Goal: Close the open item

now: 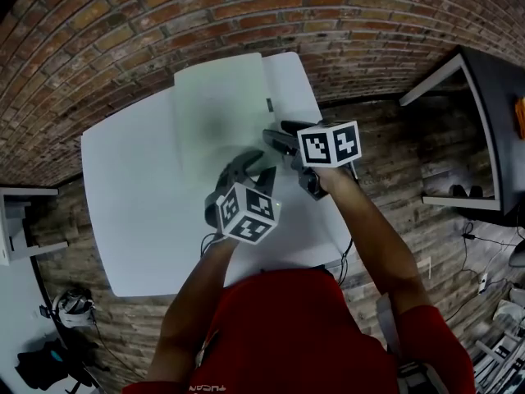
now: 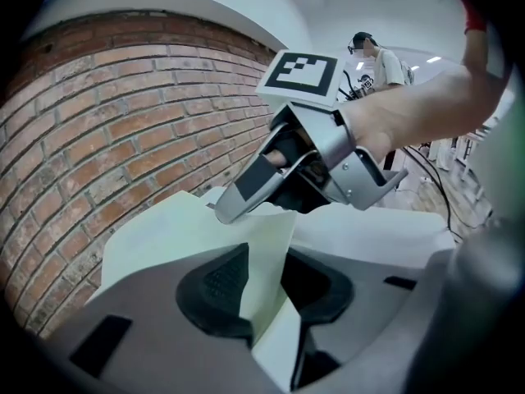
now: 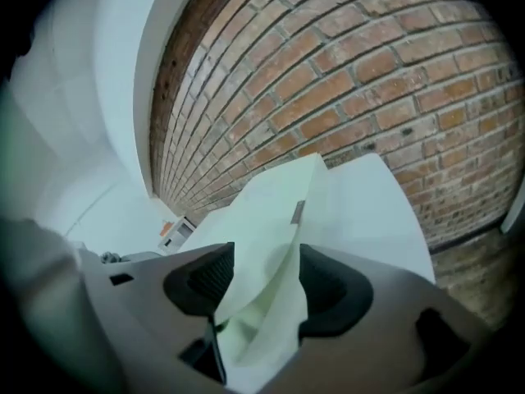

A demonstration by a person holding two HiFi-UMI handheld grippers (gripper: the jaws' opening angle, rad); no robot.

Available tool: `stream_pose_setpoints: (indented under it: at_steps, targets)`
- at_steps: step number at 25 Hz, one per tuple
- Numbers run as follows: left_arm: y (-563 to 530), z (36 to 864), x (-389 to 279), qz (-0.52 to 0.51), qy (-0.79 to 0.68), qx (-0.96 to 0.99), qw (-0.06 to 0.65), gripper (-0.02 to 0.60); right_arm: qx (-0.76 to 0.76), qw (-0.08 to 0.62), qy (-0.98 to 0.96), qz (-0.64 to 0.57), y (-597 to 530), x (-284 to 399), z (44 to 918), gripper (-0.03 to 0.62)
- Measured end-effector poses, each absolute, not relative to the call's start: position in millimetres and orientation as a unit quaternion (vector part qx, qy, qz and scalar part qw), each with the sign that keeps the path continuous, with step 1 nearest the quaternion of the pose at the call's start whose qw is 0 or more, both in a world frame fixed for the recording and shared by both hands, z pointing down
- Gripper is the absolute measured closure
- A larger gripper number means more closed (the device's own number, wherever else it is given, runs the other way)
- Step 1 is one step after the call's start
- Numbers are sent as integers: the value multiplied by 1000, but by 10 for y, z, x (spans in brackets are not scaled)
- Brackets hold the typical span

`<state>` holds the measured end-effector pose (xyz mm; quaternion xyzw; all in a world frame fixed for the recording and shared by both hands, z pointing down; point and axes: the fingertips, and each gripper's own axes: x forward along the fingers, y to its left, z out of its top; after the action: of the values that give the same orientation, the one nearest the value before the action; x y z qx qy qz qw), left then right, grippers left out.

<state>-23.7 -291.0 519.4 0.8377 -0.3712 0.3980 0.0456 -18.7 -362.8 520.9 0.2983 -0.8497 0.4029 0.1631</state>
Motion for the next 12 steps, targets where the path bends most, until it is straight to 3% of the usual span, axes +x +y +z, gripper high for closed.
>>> stream_pose_setpoints:
  at_steps: [12]
  targets:
    - [-2912, 5199, -246, 400, -366, 839, 43, 465, 389, 266, -858, 206, -4369, -258, 5256, 361]
